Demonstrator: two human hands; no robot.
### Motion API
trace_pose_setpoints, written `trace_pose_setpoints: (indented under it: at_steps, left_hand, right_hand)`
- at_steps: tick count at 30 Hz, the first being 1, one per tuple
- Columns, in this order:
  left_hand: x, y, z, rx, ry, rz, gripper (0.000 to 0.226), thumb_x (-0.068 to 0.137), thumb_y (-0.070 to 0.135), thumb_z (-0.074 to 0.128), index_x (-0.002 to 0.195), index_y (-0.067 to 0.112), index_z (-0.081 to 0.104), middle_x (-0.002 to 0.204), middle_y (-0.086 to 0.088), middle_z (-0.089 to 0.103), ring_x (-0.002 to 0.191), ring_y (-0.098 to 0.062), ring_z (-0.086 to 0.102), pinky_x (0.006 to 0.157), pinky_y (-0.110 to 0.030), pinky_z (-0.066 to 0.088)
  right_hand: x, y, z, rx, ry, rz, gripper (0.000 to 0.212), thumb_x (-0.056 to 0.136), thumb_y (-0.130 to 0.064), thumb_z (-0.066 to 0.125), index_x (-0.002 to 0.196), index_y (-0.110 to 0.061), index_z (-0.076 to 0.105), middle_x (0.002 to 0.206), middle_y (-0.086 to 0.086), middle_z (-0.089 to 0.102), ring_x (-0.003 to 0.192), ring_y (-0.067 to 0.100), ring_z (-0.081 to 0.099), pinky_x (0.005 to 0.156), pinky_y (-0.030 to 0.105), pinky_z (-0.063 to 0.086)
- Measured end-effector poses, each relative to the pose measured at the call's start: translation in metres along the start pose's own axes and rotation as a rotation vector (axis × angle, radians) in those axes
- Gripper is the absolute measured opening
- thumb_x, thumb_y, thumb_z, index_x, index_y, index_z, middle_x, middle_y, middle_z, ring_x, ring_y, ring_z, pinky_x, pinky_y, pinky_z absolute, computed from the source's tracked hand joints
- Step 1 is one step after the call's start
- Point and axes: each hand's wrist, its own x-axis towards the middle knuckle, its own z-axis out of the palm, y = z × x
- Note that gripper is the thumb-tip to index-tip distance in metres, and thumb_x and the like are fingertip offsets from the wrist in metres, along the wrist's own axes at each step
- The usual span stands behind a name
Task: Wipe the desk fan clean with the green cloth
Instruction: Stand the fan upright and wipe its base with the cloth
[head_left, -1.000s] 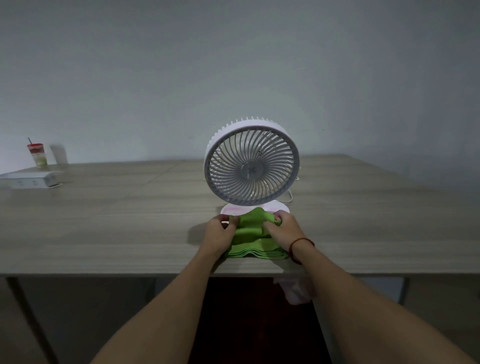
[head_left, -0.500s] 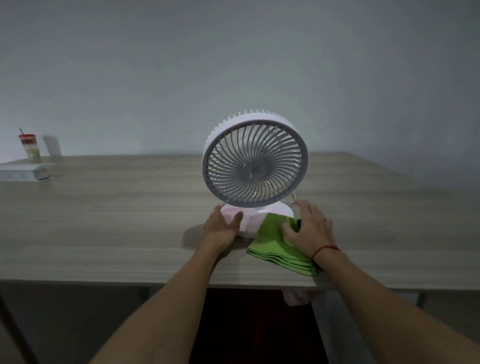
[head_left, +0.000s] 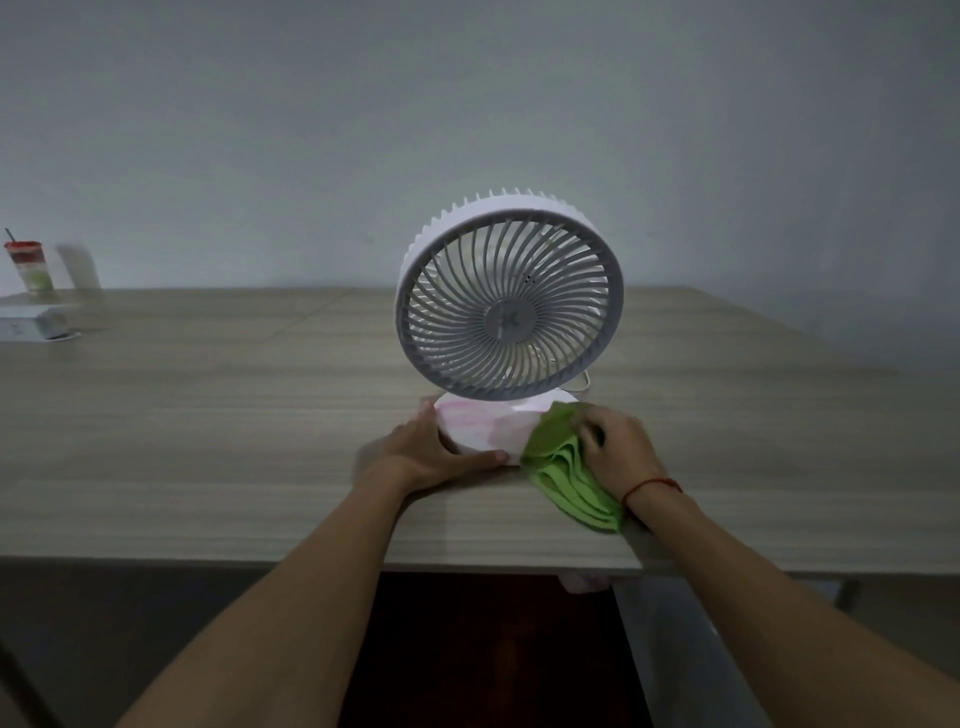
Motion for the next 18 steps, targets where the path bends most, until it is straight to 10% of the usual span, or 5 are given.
trace_pose_setpoints:
  at_steps: [4,10,18]
  left_hand:
    - [0.002,-0.001,0.001,-0.014,-0.027,-0.015,0.117,0.032,0.088,0.069,0.132,0.033,0.044,0.131,0.01,0.06,0.117,-0.015,0.059,0.102,-0.038,0.049]
    - [-0.001,0.003,0.0,0.01,-0.039,-0.041,0.119,0.031,0.09,0.068,0.133,0.032,0.044,0.13,0.012,0.059,0.116,-0.013,0.058,0.102,-0.038,0.048]
    - [-0.01,0.012,-0.006,-0.019,-0.057,-0.07,0.114,0.033,0.085,0.073,0.13,0.031,0.048,0.13,0.01,0.061,0.115,-0.014,0.059,0.103,-0.038,0.048]
  right_hand:
    - [0.019,-0.007,-0.003,0.117,0.167,0.186,0.026,0.095,-0.009,0.045,0.11,-0.002,0.065,0.112,0.021,0.067,0.104,0.034,0.06,0.081,0.03,0.041]
    - [0.029,-0.023,0.022,-0.096,-0.24,0.205,0.052,0.092,-0.048,0.041,0.122,-0.008,0.057,0.135,0.014,0.052,0.124,0.033,0.048,0.105,0.04,0.04]
    - [0.007,-0.027,0.016,-0.174,-0.204,-0.04,0.033,0.097,-0.019,0.041,0.122,-0.008,0.059,0.127,0.017,0.062,0.115,0.035,0.055,0.095,0.04,0.046]
